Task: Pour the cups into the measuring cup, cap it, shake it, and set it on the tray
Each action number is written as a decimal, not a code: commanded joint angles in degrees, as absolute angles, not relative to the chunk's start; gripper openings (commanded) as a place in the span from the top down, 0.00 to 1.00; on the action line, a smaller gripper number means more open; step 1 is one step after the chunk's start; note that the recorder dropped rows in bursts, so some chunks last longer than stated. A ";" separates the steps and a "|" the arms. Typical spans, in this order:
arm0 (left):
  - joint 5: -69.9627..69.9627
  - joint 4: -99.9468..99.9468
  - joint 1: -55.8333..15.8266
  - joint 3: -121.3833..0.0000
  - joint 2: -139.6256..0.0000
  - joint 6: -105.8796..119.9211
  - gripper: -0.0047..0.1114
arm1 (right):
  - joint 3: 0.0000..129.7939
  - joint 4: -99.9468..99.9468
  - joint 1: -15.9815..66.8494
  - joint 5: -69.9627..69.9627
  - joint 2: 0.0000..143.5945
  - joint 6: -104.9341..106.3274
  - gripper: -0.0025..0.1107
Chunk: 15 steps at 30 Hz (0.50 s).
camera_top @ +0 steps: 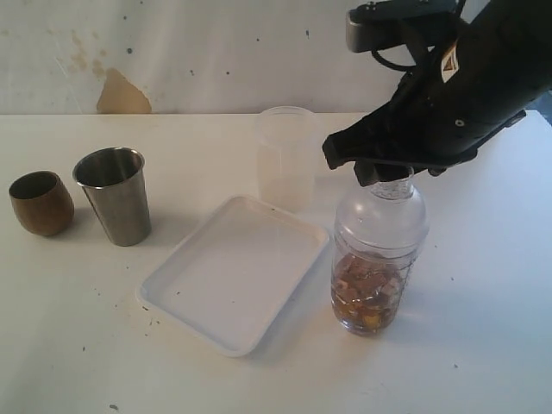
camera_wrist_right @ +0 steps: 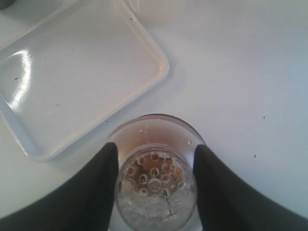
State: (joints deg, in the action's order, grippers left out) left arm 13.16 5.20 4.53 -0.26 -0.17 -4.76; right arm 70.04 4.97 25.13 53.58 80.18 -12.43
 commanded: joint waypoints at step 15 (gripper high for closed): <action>13.31 5.51 4.51 0.00 0.00 -5.10 0.96 | 70.47 4.71 25.13 54.14 80.66 -10.42 0.54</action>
